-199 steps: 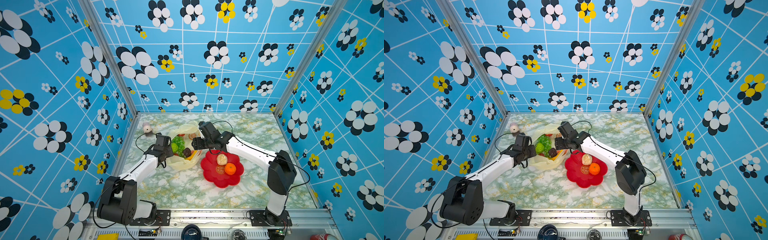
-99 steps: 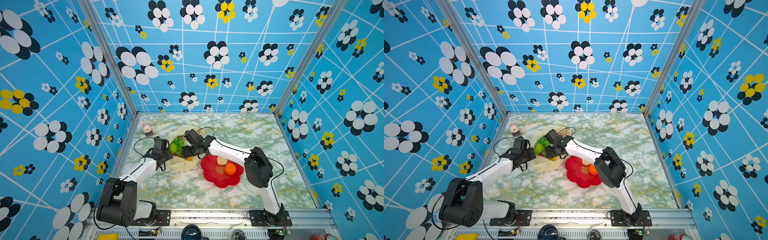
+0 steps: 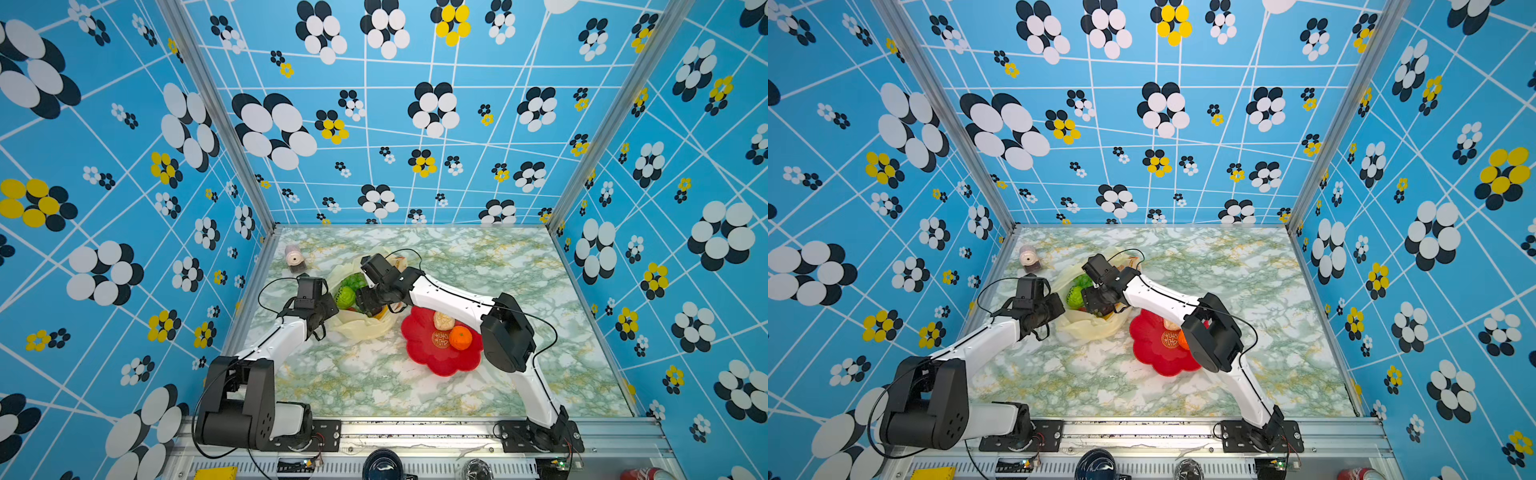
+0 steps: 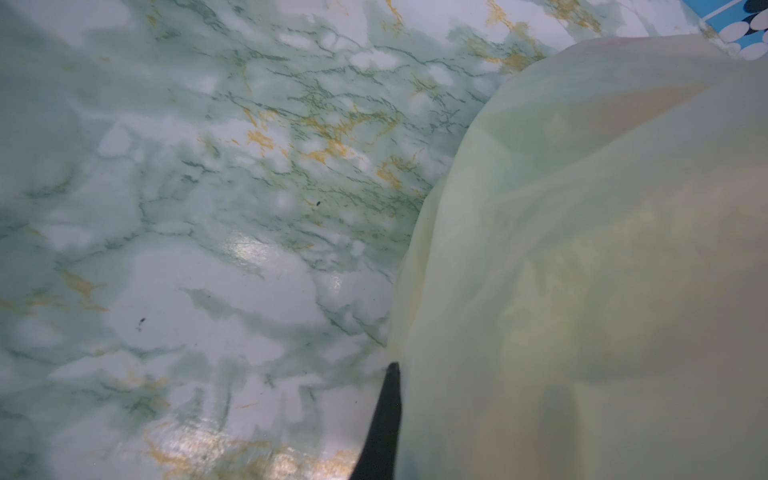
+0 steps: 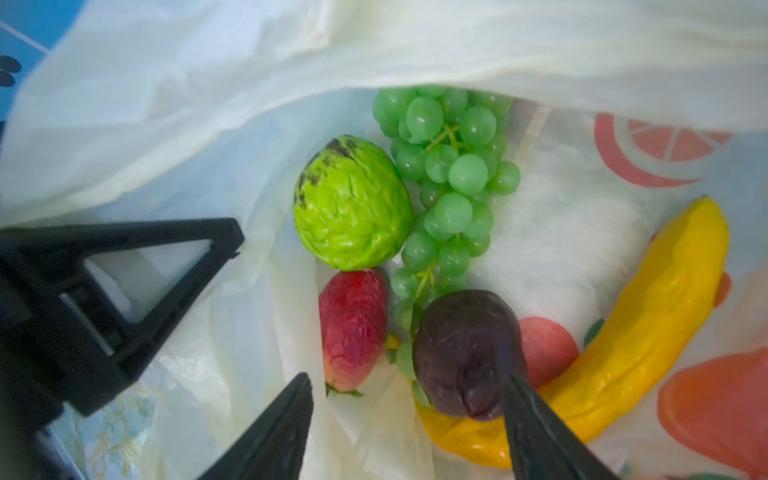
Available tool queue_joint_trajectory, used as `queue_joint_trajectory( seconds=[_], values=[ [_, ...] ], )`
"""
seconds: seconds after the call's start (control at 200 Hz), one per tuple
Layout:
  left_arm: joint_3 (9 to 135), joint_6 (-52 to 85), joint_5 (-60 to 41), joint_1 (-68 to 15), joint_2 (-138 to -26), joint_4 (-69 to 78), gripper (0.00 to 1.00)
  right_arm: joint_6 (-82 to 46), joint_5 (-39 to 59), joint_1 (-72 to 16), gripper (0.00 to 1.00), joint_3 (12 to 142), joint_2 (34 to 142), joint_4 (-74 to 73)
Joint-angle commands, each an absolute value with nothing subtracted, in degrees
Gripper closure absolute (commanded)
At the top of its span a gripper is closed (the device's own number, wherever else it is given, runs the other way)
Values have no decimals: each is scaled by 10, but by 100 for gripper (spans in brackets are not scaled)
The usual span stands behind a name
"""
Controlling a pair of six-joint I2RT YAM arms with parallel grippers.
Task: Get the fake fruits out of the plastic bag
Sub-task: 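Reach the right gripper into the bag and grasp the green custard apple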
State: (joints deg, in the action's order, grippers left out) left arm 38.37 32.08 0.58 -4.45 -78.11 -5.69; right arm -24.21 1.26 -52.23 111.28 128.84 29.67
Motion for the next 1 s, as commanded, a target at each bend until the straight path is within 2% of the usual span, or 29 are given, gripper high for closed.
queue_joint_trajectory(
  seconds=[0.0, 0.18, 0.365, 0.625, 1.0],
  values=[
    [403, 340, -7, -38, -790, -44, 100, -220, 33, -524, 27, 1169, 1332, 296],
    [408, 354, -1, -38, -793, -47, 100, -244, 33, -525, 27, 1296, 1414, 339],
    [397, 357, 0, -38, -792, -44, 100, -365, 6, -525, 26, 1389, 1476, 376],
    [379, 358, -5, -38, -793, -37, 100, -461, -36, -540, 20, 1437, 1511, 392],
    [378, 360, -18, -38, -796, -23, 100, -475, -47, -548, 22, 1516, 1580, 430]
  ],
)
